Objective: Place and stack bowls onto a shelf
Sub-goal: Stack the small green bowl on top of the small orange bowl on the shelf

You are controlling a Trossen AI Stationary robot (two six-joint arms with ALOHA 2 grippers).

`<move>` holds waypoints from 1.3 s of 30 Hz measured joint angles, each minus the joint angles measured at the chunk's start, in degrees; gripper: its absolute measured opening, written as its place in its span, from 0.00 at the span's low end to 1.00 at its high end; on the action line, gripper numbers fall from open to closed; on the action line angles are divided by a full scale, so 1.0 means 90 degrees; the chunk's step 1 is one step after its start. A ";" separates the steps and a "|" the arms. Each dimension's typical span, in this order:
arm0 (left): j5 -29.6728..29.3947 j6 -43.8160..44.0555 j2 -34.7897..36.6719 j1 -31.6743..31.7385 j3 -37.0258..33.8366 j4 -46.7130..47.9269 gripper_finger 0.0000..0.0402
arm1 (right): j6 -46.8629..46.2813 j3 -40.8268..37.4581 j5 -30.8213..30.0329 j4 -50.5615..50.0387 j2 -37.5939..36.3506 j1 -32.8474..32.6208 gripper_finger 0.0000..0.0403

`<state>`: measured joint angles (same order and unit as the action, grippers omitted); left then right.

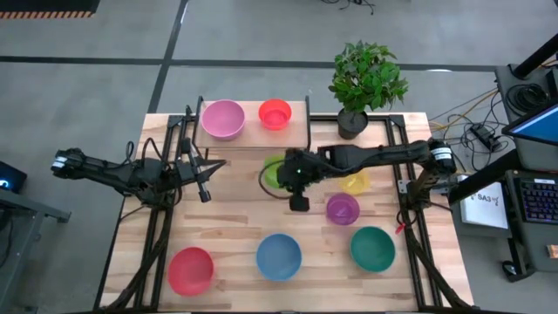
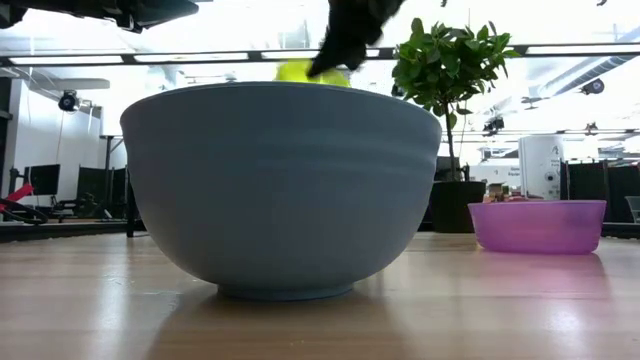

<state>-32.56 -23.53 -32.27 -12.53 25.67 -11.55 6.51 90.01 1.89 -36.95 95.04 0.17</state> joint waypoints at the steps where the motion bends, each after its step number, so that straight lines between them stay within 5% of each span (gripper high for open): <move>1: 0.0000 0.0000 0.0000 0.0002 0.0000 0.0000 0.00 | 0.0163 0.0162 -0.0017 0.0002 -0.0001 0.0030 0.02; 12: 0.0000 -0.0032 0.0000 0.0002 0.0000 -0.0002 0.00 | 0.1750 0.1546 -0.0394 -0.0384 0.0404 0.0675 0.02; 29: 0.0000 -0.0168 0.0000 -0.0001 -0.0005 -0.0002 0.00 | 0.2566 0.4764 -0.1279 -0.2837 0.2579 0.2128 0.02; 39: 0.0000 -0.0189 0.0000 0.0001 -0.0005 0.0000 0.00 | 0.2749 0.4970 -0.1158 -0.2965 0.2763 0.2435 0.02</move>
<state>-32.56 -25.23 -32.27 -12.52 25.63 -11.55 31.25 134.74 -8.53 -63.64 119.91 22.09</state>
